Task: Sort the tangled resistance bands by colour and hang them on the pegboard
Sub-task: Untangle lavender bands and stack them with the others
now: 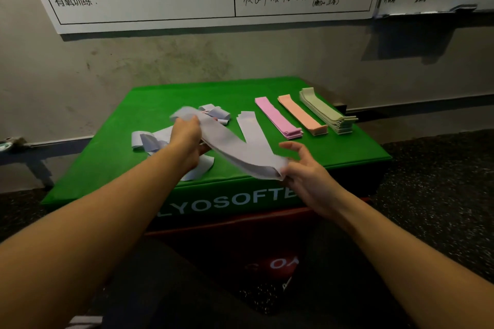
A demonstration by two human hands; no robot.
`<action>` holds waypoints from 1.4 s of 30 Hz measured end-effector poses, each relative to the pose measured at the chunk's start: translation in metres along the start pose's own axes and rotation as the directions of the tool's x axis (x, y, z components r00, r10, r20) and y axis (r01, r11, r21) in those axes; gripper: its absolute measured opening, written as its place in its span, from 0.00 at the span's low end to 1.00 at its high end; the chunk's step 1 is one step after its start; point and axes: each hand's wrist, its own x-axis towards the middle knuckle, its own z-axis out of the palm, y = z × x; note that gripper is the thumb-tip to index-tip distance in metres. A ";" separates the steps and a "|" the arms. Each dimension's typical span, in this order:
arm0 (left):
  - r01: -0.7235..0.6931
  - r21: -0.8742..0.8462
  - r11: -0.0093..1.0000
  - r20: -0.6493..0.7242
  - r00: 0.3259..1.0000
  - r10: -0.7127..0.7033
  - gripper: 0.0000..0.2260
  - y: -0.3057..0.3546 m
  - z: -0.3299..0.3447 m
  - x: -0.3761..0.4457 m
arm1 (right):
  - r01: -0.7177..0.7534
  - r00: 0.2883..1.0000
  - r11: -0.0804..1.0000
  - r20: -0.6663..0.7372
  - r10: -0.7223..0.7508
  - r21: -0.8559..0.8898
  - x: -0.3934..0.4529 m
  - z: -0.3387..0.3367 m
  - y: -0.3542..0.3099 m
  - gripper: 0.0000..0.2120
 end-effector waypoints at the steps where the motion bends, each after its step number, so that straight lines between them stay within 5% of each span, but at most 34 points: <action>1: 0.000 -0.001 1.000 0.000 1.000 0.000 0.07 0.002 0.003 0.004 | 0.018 0.999 0.997 0.036 -0.015 -0.073 0.000 -0.005 -0.002 0.27; 4: 0.013 0.022 1.000 -0.009 1.000 -0.013 0.09 0.005 0.014 0.020 | 0.062 0.990 0.924 0.138 -0.010 -0.378 0.004 -0.016 -0.005 0.27; 8: 0.012 0.085 0.996 0.037 0.999 -0.015 0.16 0.006 0.028 0.041 | 0.258 0.964 0.655 0.140 -0.227 -0.710 0.017 -0.020 -0.004 0.22; 15: 0.005 0.164 0.986 0.065 0.998 -0.016 0.17 -0.005 0.057 0.082 | 0.430 0.855 0.433 0.203 -0.477 -0.792 0.046 -0.045 -0.007 0.06; 21: -0.013 0.256 0.966 0.139 0.990 -0.024 0.20 -0.025 0.089 0.136 | 0.468 0.862 0.367 0.324 -0.390 -0.804 0.083 -0.069 -0.005 0.17; 24: -0.020 0.295 0.955 0.193 0.980 -0.039 0.18 -0.036 0.112 0.152 | 0.449 0.872 0.343 0.321 -0.370 -0.825 0.103 -0.082 0.003 0.11; 30: -0.129 0.456 0.881 0.265 0.964 0.004 0.11 -0.057 0.138 0.197 | 0.650 0.716 0.115 0.555 -0.424 -0.751 0.146 -0.093 0.017 0.06; 35: -0.254 0.608 0.753 0.286 0.954 0.091 0.18 -0.068 0.143 0.224 | 0.683 0.705 0.103 0.617 -0.349 -0.723 0.164 -0.096 0.033 0.06; 42: -0.341 0.690 0.639 0.314 0.936 0.159 0.21 -0.080 0.140 0.241 | 0.603 0.798 0.277 0.558 -0.230 -0.748 0.158 -0.100 0.039 0.12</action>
